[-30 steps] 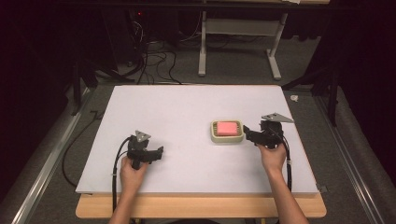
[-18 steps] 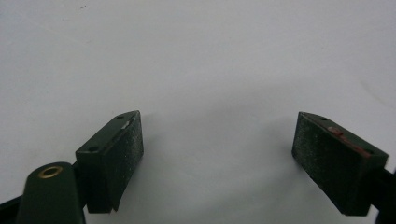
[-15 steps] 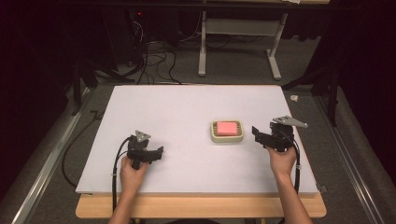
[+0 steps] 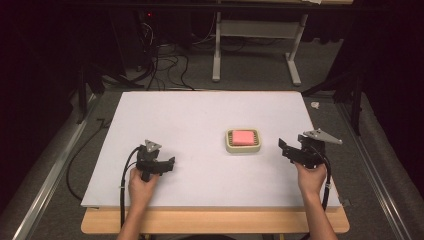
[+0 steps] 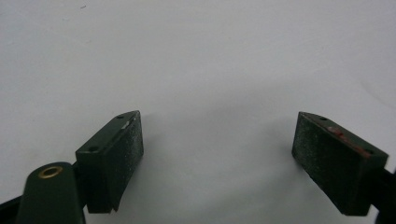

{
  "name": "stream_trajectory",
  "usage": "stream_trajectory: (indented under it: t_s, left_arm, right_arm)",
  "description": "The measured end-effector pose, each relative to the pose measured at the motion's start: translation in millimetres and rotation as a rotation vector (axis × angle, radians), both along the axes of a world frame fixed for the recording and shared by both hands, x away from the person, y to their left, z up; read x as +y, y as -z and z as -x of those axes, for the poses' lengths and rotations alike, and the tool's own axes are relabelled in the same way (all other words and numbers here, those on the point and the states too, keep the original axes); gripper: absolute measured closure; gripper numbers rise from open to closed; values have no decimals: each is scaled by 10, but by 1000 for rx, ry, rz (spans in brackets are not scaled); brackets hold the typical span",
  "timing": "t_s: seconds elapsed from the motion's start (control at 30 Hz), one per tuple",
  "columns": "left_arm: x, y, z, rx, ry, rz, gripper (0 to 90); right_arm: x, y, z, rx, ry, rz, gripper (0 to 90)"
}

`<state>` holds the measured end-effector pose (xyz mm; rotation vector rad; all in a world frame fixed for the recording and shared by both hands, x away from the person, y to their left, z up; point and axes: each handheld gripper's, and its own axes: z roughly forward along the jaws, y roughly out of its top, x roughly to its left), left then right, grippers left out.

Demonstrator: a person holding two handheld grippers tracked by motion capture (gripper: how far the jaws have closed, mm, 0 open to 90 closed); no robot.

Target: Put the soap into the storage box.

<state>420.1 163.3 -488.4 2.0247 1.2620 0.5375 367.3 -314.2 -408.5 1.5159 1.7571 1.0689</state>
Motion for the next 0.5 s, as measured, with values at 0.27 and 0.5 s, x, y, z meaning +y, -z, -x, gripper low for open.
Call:
stream_trajectory:
  t_s: [0.27, 0.5]
  left_arm:
    - [0, 0, 0, 0, 0, 0, 169]
    - [0, 0, 0, 0, 0, 0, 170]
  right_arm:
    - [-36, 29, 66, -6, 7, -12, 241]
    - [-49, 52, 113, -6, 8, -15, 242]
